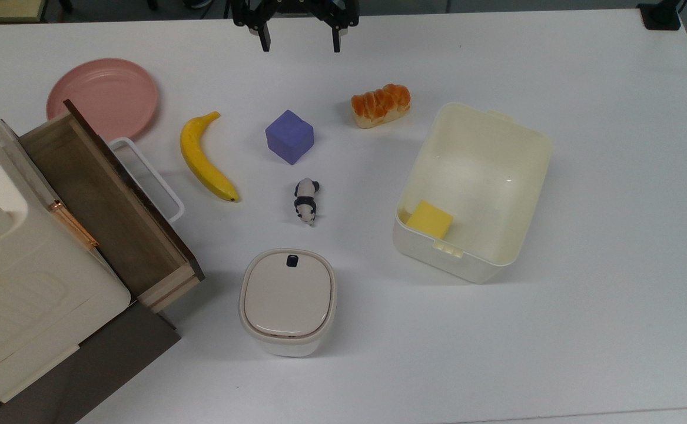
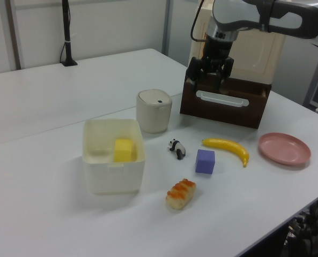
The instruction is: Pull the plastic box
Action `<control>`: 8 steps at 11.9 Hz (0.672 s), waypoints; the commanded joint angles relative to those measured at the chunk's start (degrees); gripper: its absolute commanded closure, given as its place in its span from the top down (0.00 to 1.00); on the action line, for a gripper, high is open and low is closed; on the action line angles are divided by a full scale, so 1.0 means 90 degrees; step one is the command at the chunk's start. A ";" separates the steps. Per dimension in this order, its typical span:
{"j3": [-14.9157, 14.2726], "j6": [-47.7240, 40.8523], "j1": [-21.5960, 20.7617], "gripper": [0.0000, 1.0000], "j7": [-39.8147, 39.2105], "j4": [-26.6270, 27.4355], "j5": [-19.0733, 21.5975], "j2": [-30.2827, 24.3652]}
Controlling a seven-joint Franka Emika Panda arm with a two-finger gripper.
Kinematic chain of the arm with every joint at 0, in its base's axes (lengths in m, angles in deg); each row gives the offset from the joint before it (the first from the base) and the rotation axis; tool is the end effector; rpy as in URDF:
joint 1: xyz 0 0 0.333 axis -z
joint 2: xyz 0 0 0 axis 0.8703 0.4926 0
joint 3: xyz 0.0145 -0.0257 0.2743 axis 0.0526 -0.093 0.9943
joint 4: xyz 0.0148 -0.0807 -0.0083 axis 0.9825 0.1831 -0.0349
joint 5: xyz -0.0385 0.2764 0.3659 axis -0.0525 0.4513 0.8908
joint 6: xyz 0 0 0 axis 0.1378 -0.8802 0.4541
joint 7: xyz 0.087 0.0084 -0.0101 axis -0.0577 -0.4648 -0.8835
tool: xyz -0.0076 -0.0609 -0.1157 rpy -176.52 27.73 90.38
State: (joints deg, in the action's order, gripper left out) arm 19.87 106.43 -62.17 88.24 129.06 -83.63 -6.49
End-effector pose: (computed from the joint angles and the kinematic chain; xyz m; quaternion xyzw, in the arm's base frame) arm 0.6358 0.0357 0.5205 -0.9982 0.0340 -0.0332 0.0369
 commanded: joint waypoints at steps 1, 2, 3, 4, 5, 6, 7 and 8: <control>-0.0002 -0.0121 -0.0029 1.00 -0.0160 0.0100 0.0134 -0.0097; -0.0002 -0.0121 -0.0029 1.00 -0.0160 0.0129 0.0134 -0.0097; -0.0002 -0.0121 -0.0029 1.00 -0.0150 0.0129 0.0134 -0.0097; -0.0002 -0.0111 -0.0029 1.00 -0.0150 0.0129 0.0134 -0.0097; -0.0002 -0.0111 -0.0038 1.00 -0.0150 0.0139 0.0134 -0.0097; 0.0007 -0.0111 -0.0038 1.00 -0.0150 0.0139 0.0134 -0.0097; 0.0008 -0.0102 -0.0038 1.00 -0.0150 0.0139 0.0134 -0.0097; 0.0008 -0.0092 -0.0038 1.00 -0.0160 0.0139 0.0134 -0.0097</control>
State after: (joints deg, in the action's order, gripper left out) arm 20.09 106.23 -62.24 88.17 129.40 -83.63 -6.47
